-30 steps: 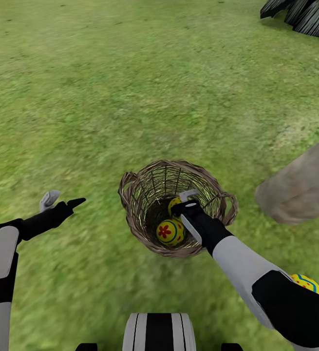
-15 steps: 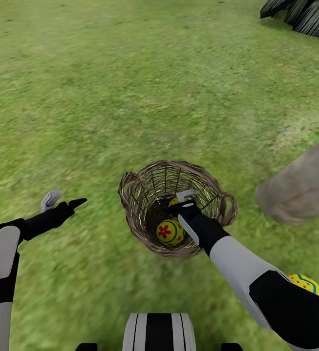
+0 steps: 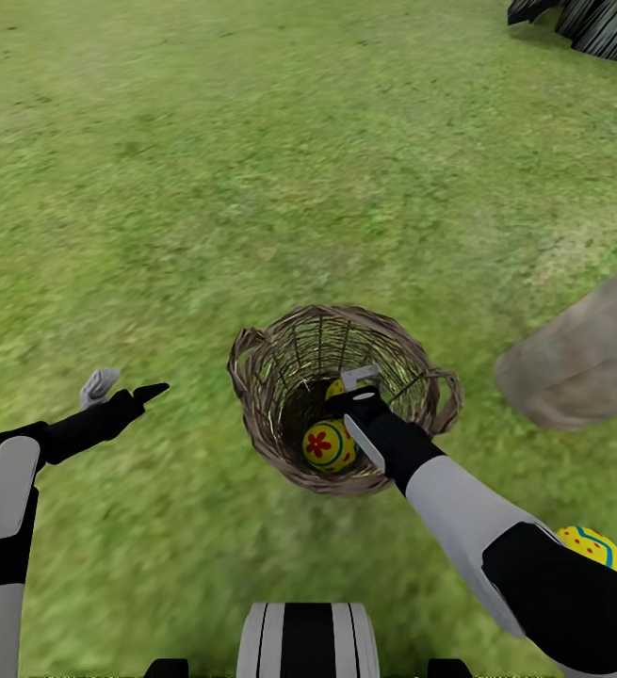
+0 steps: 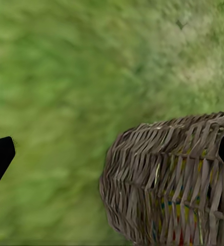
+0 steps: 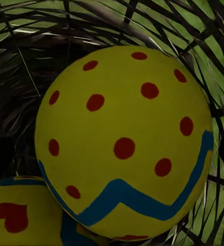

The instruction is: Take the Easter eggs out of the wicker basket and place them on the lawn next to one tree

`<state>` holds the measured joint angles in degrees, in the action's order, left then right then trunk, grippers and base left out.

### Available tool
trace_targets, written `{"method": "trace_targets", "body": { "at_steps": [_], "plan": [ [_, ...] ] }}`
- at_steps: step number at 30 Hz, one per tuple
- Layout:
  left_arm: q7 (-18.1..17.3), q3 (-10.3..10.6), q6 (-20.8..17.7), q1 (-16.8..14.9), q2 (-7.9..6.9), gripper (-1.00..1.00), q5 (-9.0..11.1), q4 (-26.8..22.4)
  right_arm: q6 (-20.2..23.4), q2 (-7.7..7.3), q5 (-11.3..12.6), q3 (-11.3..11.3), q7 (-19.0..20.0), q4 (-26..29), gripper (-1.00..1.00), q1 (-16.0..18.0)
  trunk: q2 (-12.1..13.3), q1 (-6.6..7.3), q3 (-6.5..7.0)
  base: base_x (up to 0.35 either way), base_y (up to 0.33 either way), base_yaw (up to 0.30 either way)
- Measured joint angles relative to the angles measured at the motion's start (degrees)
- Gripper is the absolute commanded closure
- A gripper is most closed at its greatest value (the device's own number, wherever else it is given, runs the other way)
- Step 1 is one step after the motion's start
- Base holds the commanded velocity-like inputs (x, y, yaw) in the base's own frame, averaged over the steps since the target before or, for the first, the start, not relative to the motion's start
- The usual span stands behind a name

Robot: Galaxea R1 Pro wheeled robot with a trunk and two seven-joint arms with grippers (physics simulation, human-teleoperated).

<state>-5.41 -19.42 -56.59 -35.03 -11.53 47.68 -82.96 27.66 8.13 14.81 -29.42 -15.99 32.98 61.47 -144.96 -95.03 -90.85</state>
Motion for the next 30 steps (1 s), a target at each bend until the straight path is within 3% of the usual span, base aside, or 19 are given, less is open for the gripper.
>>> {"method": "trace_targets", "body": {
  "at_steps": [11,18,21,23,30],
  "plan": [
    [-0.1,0.0,0.0,0.0,-0.06,-1.0,0.0,0.0,0.0,-0.08,-0.1,0.0,0.0,0.1,-1.0,0.0,-0.1,-0.15,-1.33,0.0,0.0,0.0],
    [-0.1,0.0,0.0,0.0,0.0,-1.0,0.0,0.0,-1.3,-0.25,0.0,0.1,-0.2,0.6,-1.0,0.0,-0.1,-0.15,-1.34,0.0,0.0,0.0],
    [-0.1,0.0,0.0,0.0,0.0,-1.0,0.0,0.0,-1.3,-0.26,1.3,0.1,-0.2,0.6,-1.0,0.0,-0.1,-0.15,-1.34,0.0,0.0,0.0],
    [-0.1,0.0,0.0,0.0,0.0,-1.0,0.0,0.0,-1.1,-0.27,0.5,0.1,-0.3,0.6,-1.0,0.0,-0.1,-0.2,-1.77,0.0,0.0,0.0],
    [-0.1,0.0,0.0,0.0,0.0,-1.0,0.0,0.0,-1.2,-0.3,1.1,0.2,-0.2,0.5,-1.0,0.0,-0.1,-0.2,-1.78,0.0,0.0,0.0]
  ]
}}
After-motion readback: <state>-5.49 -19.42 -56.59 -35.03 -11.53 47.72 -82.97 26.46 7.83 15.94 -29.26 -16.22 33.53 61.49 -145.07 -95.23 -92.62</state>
